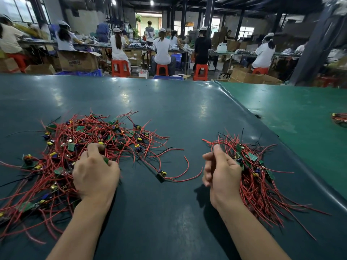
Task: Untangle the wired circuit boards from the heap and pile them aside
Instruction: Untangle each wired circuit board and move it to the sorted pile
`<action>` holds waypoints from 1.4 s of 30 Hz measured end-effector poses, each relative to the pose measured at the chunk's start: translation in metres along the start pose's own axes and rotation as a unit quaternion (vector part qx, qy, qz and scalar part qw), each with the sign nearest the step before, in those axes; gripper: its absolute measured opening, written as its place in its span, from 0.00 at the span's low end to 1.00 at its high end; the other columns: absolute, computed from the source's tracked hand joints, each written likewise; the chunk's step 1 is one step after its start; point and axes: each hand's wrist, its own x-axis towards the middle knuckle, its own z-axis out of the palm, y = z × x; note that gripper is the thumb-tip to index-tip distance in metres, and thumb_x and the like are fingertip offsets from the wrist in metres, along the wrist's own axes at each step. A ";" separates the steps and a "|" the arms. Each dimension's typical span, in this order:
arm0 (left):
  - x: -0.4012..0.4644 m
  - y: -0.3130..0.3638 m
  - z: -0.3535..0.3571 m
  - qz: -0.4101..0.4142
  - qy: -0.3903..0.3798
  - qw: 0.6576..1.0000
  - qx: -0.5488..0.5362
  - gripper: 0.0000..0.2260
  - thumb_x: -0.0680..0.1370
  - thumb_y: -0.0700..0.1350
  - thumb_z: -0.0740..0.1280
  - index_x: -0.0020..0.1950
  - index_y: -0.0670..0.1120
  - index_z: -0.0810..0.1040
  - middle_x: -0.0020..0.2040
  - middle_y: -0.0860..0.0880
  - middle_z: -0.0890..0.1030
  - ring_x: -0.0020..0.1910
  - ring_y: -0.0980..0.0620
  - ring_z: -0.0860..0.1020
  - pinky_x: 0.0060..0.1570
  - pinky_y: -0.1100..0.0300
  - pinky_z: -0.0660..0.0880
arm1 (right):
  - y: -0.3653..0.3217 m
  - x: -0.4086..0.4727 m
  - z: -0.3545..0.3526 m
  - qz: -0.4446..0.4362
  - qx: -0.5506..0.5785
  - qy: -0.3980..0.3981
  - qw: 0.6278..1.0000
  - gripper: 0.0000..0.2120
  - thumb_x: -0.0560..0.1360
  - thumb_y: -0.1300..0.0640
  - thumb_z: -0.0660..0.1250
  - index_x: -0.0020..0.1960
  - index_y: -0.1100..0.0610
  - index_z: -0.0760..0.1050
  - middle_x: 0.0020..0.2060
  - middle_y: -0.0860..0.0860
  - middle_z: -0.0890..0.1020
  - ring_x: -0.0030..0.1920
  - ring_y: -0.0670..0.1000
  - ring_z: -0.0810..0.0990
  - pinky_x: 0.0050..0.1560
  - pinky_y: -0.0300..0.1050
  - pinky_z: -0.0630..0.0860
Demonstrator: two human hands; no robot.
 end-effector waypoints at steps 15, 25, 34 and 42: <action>-0.060 0.051 0.003 0.481 0.050 0.817 -0.314 0.13 0.72 0.33 0.72 0.53 0.43 0.76 0.47 0.45 0.79 0.43 0.46 0.78 0.48 0.57 0.75 | 0.007 -0.016 0.014 0.146 -0.066 -0.322 0.933 0.16 0.74 0.40 0.66 0.40 0.51 0.82 0.29 0.49 0.77 0.24 0.46 0.72 0.20 0.35 0.66; -0.061 0.057 0.011 0.279 -0.103 0.871 -0.392 0.15 0.73 0.43 0.73 0.58 0.41 0.79 0.47 0.49 0.77 0.45 0.51 0.79 0.45 0.57 0.77 | 0.009 -0.012 0.007 -0.112 -0.198 -0.191 0.955 0.05 0.75 0.60 0.71 0.42 0.54 0.84 0.27 0.45 0.80 0.25 0.41 0.71 0.26 0.33 0.67; -0.060 0.065 0.011 0.016 -0.204 0.834 -0.513 0.04 0.76 0.38 0.69 0.49 0.41 0.82 0.41 0.45 0.85 0.39 0.51 0.85 0.41 0.62 0.81 | 0.001 -0.012 0.008 -0.036 -0.089 -0.151 0.984 0.04 0.76 0.60 0.70 0.44 0.58 0.83 0.34 0.52 0.83 0.27 0.49 0.77 0.21 0.38 0.69; -0.061 0.065 0.006 -0.020 -0.301 0.771 -0.561 0.08 0.73 0.35 0.71 0.52 0.39 0.81 0.42 0.44 0.86 0.38 0.48 0.85 0.40 0.62 0.80 | 0.001 -0.013 0.010 -0.010 -0.072 -0.165 0.984 0.06 0.75 0.61 0.71 0.41 0.55 0.85 0.33 0.52 0.83 0.27 0.48 0.77 0.22 0.38 0.69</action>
